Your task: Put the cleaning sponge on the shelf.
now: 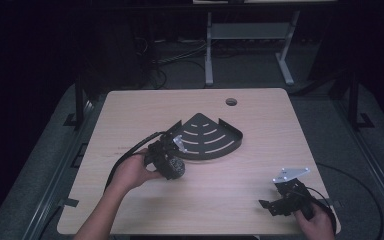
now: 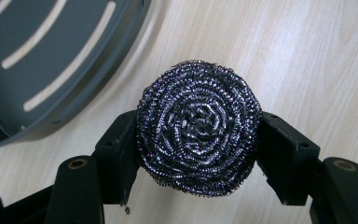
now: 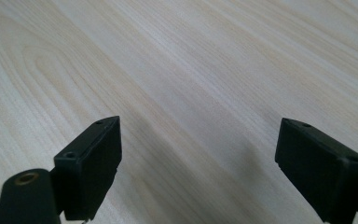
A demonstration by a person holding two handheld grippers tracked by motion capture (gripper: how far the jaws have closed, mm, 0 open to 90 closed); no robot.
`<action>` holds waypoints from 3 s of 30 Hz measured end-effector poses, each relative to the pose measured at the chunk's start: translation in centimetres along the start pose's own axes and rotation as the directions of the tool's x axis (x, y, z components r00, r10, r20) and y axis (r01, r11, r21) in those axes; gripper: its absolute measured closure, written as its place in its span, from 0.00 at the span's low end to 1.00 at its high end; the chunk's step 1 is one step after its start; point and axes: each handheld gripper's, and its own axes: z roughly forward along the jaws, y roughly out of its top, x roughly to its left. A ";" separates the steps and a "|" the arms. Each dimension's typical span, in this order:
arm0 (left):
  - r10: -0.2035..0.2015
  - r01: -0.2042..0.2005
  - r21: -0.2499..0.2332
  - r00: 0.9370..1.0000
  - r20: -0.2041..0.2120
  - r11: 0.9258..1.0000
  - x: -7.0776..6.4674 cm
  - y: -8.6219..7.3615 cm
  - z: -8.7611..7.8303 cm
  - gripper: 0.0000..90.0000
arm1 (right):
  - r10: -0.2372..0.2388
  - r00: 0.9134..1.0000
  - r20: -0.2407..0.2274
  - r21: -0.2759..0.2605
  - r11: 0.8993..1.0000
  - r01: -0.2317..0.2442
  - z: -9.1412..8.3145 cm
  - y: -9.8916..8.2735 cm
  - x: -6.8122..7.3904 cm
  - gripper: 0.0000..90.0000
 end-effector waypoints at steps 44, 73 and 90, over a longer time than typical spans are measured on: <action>0.018 -0.018 -0.004 1.000 0.013 1.000 5.1 6.1 -0.9 0.38 | 0.012 1.000 -0.008 -0.002 1.000 -0.012 -0.1 -0.2 -0.1 0.16; -0.040 0.040 -0.011 0.999 0.000 0.999 8.2 6.9 1.0 0.38 | 0.006 1.000 -0.009 0.006 1.000 -0.006 0.0 -0.2 -0.1 0.16; -0.101 0.102 -0.012 0.995 0.013 0.995 9.6 6.7 3.3 0.38 | 0.003 1.000 -0.009 0.010 1.000 -0.003 0.0 -0.3 -0.2 0.16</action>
